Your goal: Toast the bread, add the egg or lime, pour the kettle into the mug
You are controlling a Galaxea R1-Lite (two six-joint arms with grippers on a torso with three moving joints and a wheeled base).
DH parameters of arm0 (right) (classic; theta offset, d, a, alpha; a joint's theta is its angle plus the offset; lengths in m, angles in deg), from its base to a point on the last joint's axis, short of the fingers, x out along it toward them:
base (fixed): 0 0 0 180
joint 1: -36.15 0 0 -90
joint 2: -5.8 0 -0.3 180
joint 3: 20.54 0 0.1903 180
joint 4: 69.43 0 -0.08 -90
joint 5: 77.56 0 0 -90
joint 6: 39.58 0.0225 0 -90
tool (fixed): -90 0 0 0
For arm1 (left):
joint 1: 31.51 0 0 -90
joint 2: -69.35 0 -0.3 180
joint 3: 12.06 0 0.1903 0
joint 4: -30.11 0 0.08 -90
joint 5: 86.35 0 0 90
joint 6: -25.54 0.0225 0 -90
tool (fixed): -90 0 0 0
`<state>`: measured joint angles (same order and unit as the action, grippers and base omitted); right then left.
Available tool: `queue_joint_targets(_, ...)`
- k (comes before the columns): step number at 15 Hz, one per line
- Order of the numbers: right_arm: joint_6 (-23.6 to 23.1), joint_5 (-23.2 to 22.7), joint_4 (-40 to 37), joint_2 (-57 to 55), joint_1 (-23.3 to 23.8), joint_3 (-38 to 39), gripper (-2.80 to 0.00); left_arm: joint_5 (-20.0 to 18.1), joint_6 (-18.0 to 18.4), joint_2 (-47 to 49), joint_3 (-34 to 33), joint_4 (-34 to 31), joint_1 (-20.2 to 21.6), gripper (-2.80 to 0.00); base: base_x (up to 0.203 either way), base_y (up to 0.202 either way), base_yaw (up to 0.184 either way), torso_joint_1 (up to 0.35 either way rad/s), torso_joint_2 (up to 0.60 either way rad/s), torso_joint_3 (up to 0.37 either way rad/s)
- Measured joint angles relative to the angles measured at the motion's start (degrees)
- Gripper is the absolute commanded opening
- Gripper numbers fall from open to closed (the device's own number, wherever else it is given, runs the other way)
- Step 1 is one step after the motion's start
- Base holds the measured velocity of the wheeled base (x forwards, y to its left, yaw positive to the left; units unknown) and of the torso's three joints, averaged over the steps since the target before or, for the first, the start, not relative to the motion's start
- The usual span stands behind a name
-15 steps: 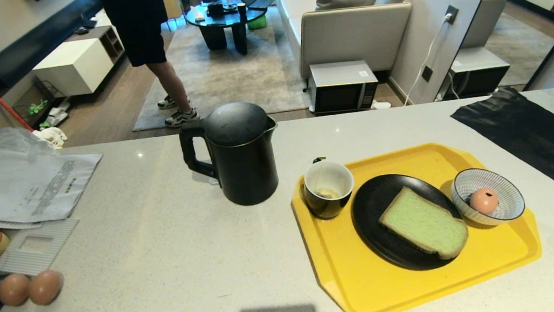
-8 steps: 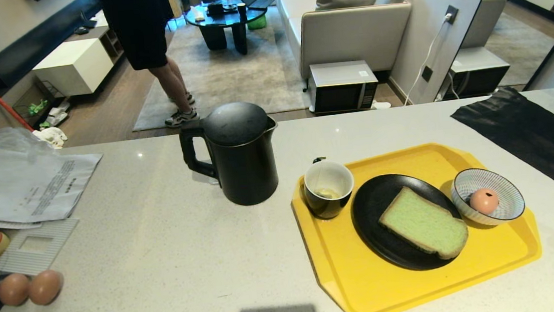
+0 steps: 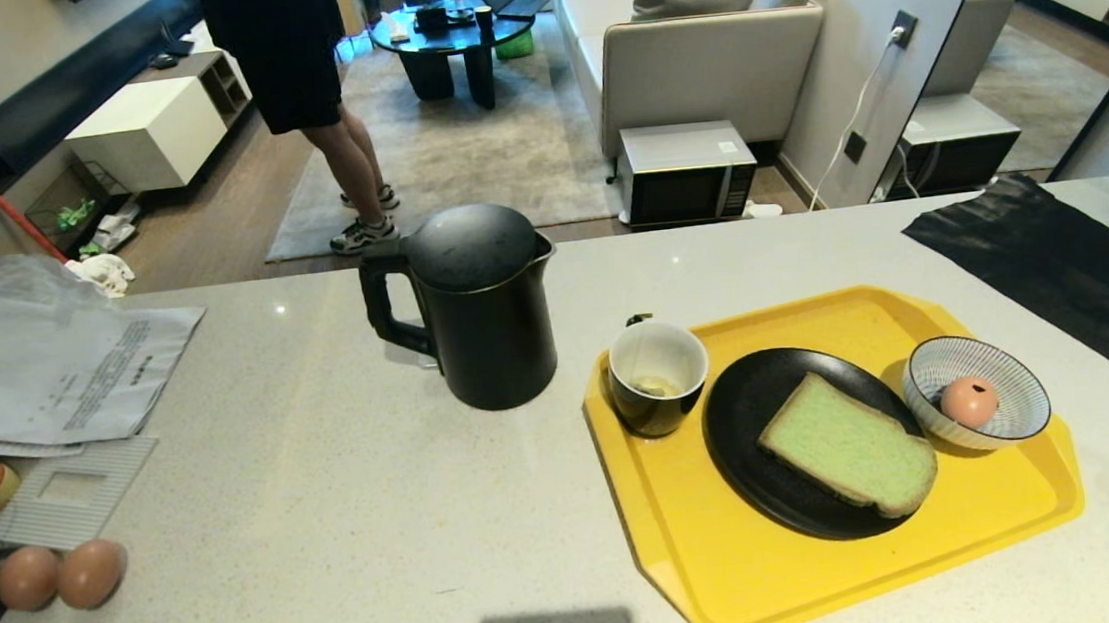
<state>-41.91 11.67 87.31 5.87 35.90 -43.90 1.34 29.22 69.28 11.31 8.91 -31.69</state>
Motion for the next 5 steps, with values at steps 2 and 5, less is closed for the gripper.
queue_joint_targets(2,0.0,0.0,0.0,0.0,0.0,0.0,-2.80,0.0,0.0,0.0,0.0,0.0,0.0,-2.80,0.000,0.000,0.000,0.000,0.00,0.000)
queue_joint_targets(5,0.1,0.0,0.0,0.0,0.0,0.0,-2.80,0.0,0.0,0.0,0.0,0.0,0.0,-2.80,0.000,0.000,0.000,0.000,0.00,0.000)
